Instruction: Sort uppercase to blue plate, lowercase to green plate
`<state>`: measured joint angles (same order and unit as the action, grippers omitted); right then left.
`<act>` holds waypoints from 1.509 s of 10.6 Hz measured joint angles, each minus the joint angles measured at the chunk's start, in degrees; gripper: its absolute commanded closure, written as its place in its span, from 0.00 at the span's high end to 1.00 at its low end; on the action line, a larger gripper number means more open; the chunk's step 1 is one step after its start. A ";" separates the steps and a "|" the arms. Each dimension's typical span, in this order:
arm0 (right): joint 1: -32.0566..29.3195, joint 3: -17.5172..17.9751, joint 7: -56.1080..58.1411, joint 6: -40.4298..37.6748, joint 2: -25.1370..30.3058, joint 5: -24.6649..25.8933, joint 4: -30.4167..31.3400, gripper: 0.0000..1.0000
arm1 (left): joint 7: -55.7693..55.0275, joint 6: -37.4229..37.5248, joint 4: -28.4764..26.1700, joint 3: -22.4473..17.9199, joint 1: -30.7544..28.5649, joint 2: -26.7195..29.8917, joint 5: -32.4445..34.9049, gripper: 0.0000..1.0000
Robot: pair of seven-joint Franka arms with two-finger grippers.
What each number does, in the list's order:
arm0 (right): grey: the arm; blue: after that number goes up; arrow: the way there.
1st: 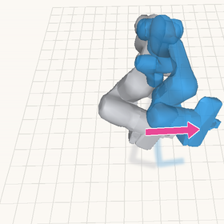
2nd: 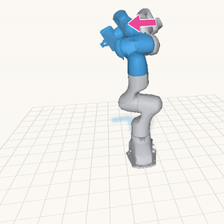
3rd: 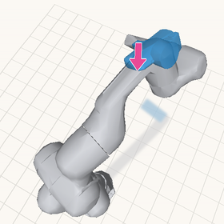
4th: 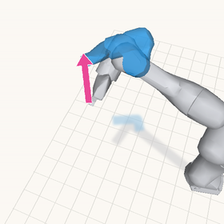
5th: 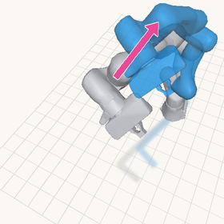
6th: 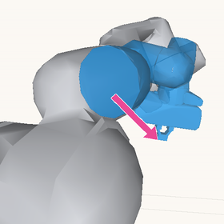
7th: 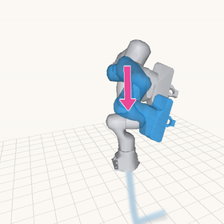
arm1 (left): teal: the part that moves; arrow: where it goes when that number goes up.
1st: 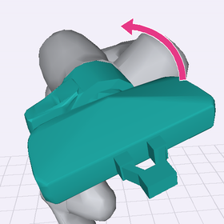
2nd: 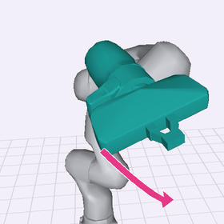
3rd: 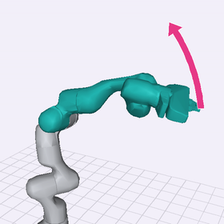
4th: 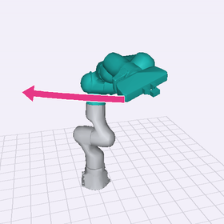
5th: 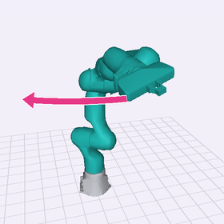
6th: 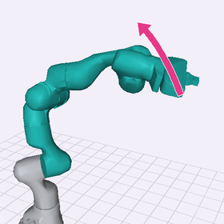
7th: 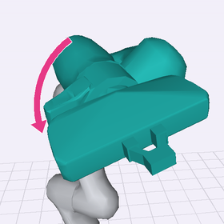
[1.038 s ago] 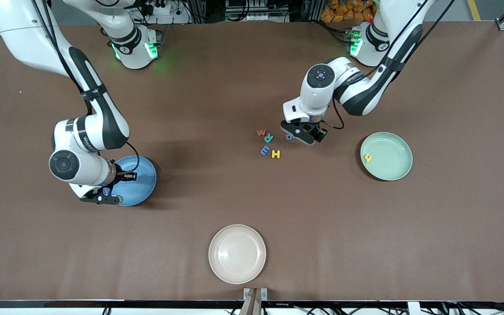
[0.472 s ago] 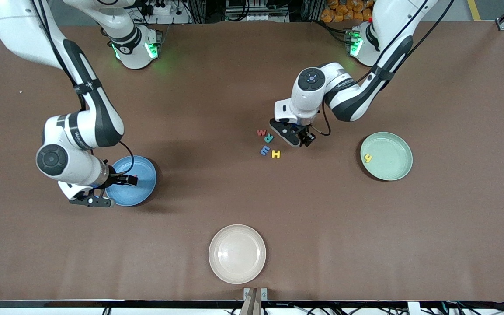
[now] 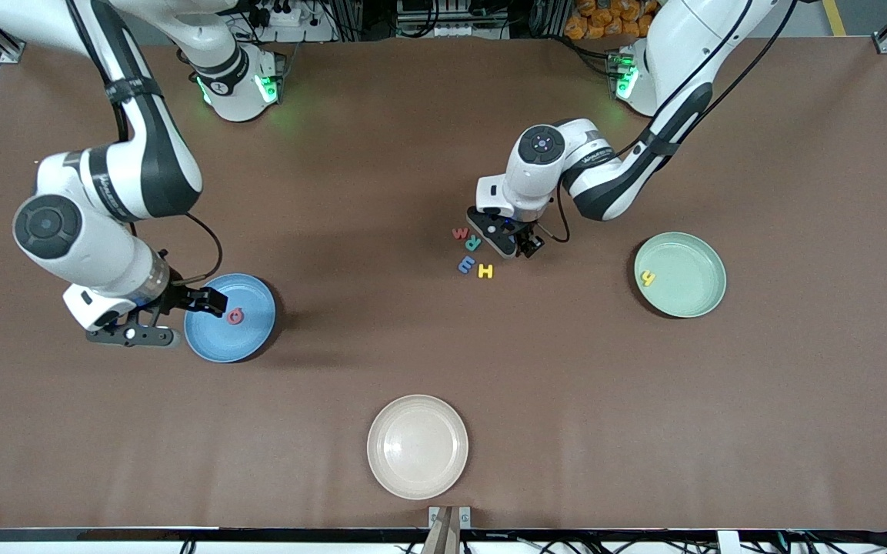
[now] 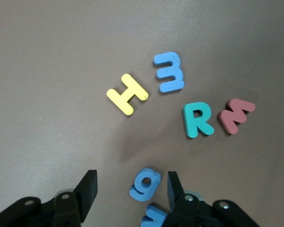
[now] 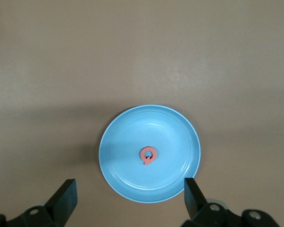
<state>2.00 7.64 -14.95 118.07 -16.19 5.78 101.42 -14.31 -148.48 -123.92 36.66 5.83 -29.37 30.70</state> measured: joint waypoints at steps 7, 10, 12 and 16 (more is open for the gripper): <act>-0.01 -0.08 5.23 -6.83 8.64 -0.23 -0.25 1.00 | 0.00 -0.83 -1.26 -0.18 0.22 -1.95 8.59 0.66; 0.16 -0.03 6.61 -7.77 10.39 -0.45 -0.86 1.00 | 0.00 -0.83 -2.57 -0.26 0.18 -2.13 9.88 0.62; 1.64 -0.01 6.62 -7.94 10.37 -0.80 -1.12 1.00 | 0.00 -0.83 -2.83 -0.26 0.18 -2.26 9.96 0.53; 5.15 -0.01 5.18 -8.06 9.45 -1.09 -1.06 0.94 | 0.00 -0.94 -2.83 -0.21 0.19 -2.28 9.97 0.53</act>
<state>7.15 7.63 -9.78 110.01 -6.73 4.69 100.36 -14.30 -149.42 -126.75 36.45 6.02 -31.64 40.67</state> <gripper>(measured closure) 0.057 0.471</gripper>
